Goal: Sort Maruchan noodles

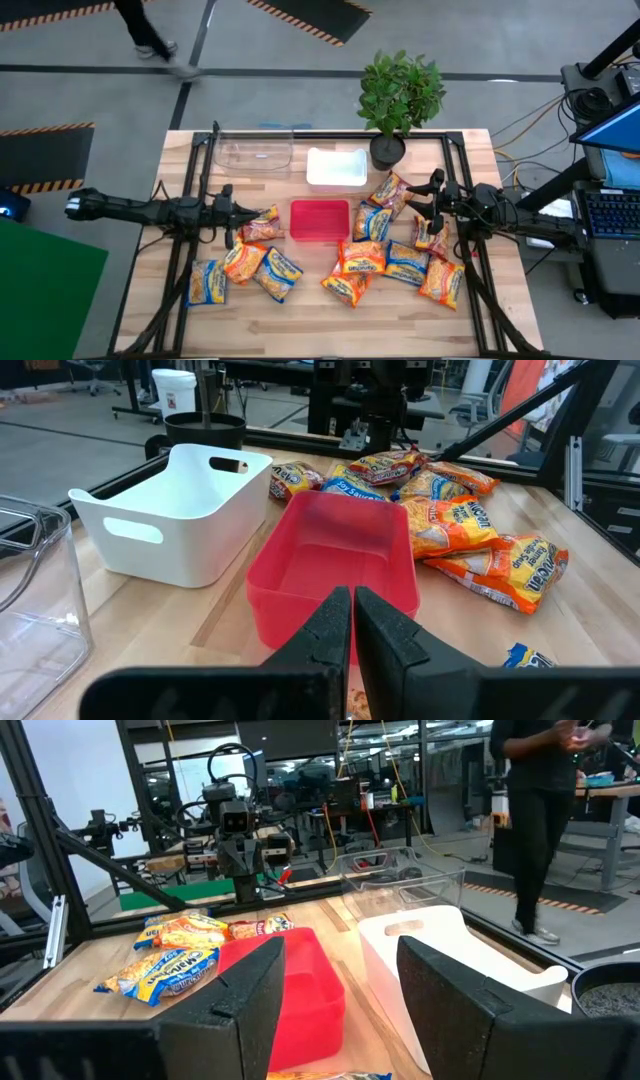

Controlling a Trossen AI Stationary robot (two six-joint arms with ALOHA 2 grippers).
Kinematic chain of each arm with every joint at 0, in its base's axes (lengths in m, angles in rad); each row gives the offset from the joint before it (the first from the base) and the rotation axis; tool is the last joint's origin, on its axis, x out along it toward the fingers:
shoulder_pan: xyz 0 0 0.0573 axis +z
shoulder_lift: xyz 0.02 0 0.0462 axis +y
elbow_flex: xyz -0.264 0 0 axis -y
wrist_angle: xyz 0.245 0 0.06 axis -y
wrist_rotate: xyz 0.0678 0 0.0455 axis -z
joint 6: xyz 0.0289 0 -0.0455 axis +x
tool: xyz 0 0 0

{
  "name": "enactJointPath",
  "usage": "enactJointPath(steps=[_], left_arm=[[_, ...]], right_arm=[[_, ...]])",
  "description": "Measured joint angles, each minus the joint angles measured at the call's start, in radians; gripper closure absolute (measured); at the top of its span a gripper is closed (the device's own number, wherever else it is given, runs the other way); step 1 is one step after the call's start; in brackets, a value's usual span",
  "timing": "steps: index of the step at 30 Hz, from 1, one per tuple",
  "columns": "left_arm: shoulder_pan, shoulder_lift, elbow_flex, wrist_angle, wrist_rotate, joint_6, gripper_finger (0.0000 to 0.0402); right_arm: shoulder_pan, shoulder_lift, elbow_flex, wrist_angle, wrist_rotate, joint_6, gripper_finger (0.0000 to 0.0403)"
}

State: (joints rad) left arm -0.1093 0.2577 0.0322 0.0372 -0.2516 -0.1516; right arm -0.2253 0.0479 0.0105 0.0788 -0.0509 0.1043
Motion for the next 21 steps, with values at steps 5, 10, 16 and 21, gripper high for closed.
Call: enactJointPath(steps=[5, 10, 16, 21], left_arm=[[0.000, 0.000, 0.000, 0.000, 0.000, 0.000, 0.0402], [0.000, 0.000, 0.000, 0.000, 0.000, 0.000, 0.0402], [0.000, 0.000, 0.000, 0.026, -0.012, 0.012, 0.0402], [0.000, 0.011, -0.001, 0.293, -0.053, -0.121, 0.0402]], right_arm=[[0.000, 0.000, 0.000, 0.000, 0.000, 0.000, 0.0220], [0.000, 0.000, 0.000, 0.000, 0.000, 0.000, 0.0218], [0.000, 0.000, 0.000, 0.000, 0.000, 0.000, 0.0221], [0.000, 0.000, 0.000, 0.006, -0.002, 0.013, 0.0218]])
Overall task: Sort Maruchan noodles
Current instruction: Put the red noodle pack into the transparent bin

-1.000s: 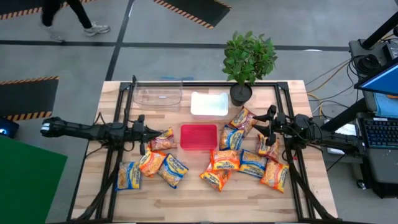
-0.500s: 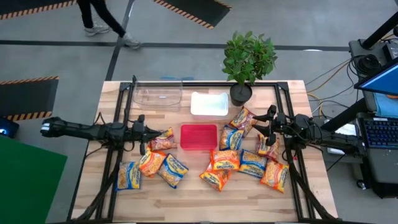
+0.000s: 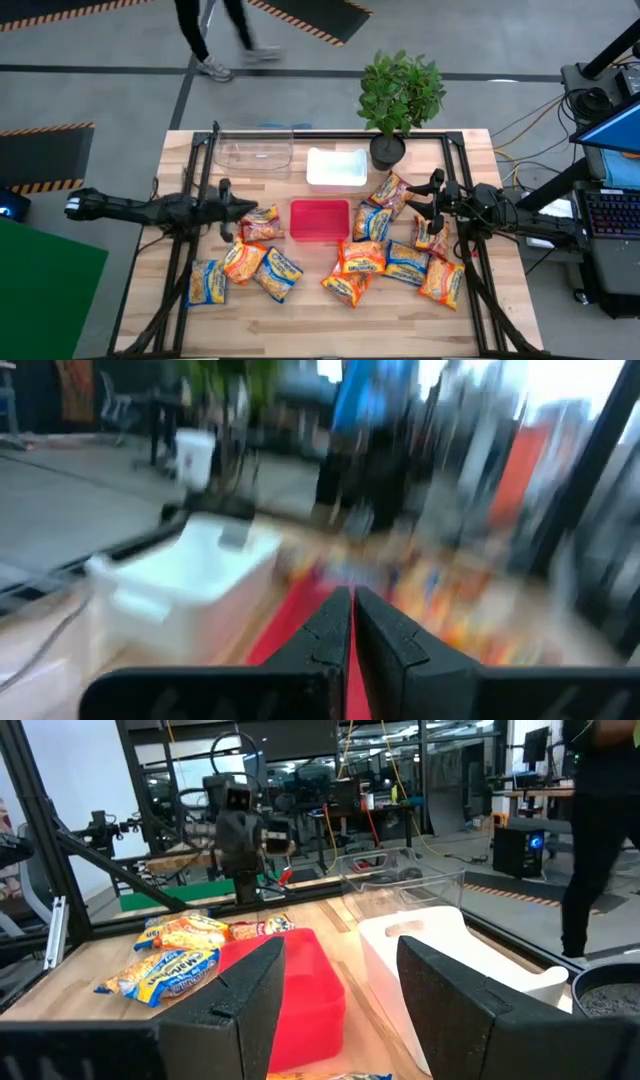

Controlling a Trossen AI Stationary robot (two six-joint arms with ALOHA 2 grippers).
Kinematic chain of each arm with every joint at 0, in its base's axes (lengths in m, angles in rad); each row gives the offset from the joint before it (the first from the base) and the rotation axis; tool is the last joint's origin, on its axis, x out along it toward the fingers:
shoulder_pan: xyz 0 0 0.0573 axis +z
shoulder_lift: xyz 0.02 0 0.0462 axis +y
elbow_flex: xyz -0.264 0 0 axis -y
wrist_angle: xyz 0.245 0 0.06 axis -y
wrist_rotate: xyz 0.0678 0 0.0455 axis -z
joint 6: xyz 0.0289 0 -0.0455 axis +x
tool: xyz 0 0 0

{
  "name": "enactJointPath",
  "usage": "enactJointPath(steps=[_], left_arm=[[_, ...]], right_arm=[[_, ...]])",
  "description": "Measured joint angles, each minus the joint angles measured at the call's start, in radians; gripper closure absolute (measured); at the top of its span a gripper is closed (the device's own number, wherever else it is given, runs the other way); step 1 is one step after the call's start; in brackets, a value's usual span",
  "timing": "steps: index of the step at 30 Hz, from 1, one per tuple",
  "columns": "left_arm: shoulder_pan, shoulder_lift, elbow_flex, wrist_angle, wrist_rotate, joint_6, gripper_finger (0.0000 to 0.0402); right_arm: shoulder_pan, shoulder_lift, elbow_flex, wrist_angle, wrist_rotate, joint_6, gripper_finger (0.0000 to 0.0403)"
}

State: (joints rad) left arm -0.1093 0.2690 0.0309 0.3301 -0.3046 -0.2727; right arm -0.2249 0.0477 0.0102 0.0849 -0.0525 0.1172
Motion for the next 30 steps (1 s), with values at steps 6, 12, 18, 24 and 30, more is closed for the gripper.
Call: enactJointPath(steps=[6, 12, 18, 24, 30], left_arm=[[0.000, 0.020, 0.002, 0.211, -0.001, -0.063, 0.0402], [0.000, 0.081, 0.002, 0.303, -0.003, -0.142, 0.0402], [-0.022, 0.230, 0.076, 0.349, 0.017, -0.263, 0.0402], [-0.039, 0.397, 0.322, 0.016, 0.074, -0.279, 0.0402], [-0.098, 0.571, 0.570, -0.610, 0.114, -0.341, 0.0402]], right_arm=[[0.000, 0.000, 0.001, 0.003, 0.005, 0.295, 0.0220], [0.000, 0.000, 0.001, 0.005, 0.054, 0.338, 0.0218], [0.000, 0.000, 0.001, 0.023, 0.108, 0.337, 0.0218], [-0.001, 0.000, 0.001, 0.029, 0.274, 0.362, 0.0222], [-0.001, 0.000, 0.001, 0.155, 0.289, 0.337, 0.0223]])
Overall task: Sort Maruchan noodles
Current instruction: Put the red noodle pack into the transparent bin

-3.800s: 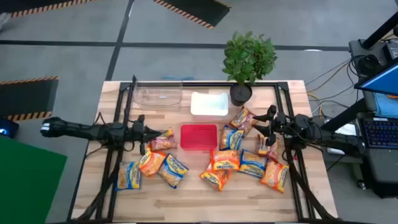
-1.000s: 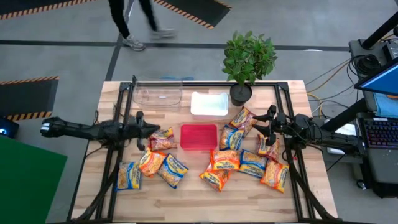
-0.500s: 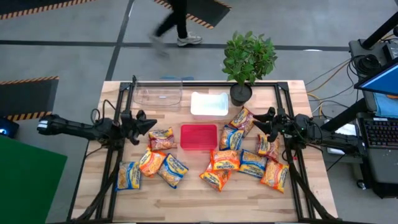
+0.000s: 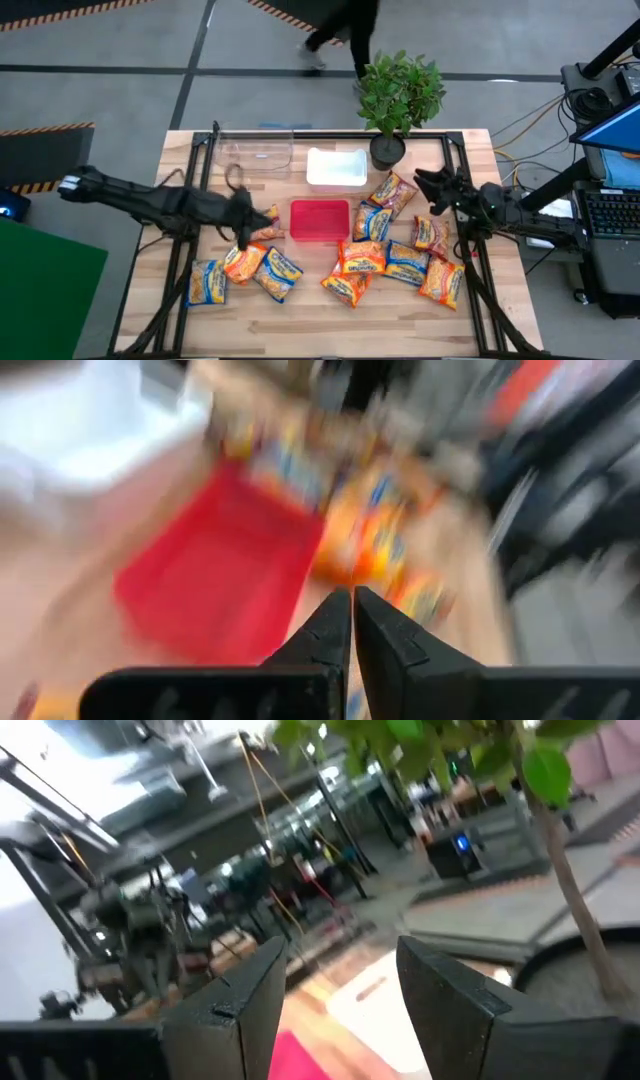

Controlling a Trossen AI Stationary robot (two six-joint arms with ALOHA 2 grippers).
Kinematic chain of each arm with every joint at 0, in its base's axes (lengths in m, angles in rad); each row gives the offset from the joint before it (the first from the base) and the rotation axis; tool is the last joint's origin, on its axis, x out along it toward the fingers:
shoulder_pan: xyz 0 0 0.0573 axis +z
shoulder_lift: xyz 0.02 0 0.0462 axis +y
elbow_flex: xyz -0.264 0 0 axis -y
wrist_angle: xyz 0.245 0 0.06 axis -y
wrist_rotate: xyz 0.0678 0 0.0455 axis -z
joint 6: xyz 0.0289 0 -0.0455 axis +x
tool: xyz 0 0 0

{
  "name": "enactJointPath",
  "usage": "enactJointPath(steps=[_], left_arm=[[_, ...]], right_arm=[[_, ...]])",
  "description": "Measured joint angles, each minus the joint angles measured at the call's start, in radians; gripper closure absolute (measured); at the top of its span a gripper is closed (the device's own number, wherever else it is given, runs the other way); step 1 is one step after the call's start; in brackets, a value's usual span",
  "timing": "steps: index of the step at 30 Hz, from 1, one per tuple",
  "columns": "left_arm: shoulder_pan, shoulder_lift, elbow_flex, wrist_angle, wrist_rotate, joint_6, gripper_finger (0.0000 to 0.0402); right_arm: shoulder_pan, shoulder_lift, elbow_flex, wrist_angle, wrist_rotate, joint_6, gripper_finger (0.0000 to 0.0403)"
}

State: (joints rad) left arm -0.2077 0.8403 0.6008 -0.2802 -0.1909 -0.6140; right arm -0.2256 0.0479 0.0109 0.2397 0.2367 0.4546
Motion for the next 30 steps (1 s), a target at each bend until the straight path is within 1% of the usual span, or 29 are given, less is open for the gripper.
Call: enactJointPath(steps=[3, 8, 13, 15, 19, 23, 27, 30], left_arm=[[-0.057, 0.095, 0.049, -0.112, 0.000, -0.027, 0.0402], [-0.139, 0.240, 0.082, -0.165, 0.002, -0.043, 0.0402], [-0.145, 0.339, 0.105, -0.241, 0.001, -0.045, 0.0402], [-0.141, 0.365, 0.109, -0.265, -0.002, -0.022, 0.0402], [-0.120, 0.400, 0.106, -0.268, -0.009, 0.025, 0.0397], [-0.088, 0.430, 0.097, -0.274, -0.026, 0.022, 0.0361], [-0.070, 0.460, 0.103, -0.273, -0.058, 0.034, 0.0302], [-0.070, 0.488, 0.106, -0.272, -0.123, 0.065, 0.0255]], right_arm=[[0.000, 0.000, 0.000, 0.060, 0.000, -0.018, 0.0223], [0.000, 0.000, 0.000, 0.124, 0.001, -0.077, 0.0223], [-0.002, 0.000, 0.023, 0.133, 0.016, -0.212, 0.0223], [-0.002, 0.000, 0.053, 0.136, 0.042, -0.232, 0.0223], [-0.002, 0.002, 0.100, 0.100, 0.044, -0.284, 0.0223], [-0.002, 0.004, 0.101, 0.034, 0.045, -0.323, 0.0227], [-0.004, 0.005, 0.105, 0.042, 0.053, -0.345, 0.0231], [-0.004, 0.006, 0.111, 0.043, 0.052, -0.346, 0.0236]])
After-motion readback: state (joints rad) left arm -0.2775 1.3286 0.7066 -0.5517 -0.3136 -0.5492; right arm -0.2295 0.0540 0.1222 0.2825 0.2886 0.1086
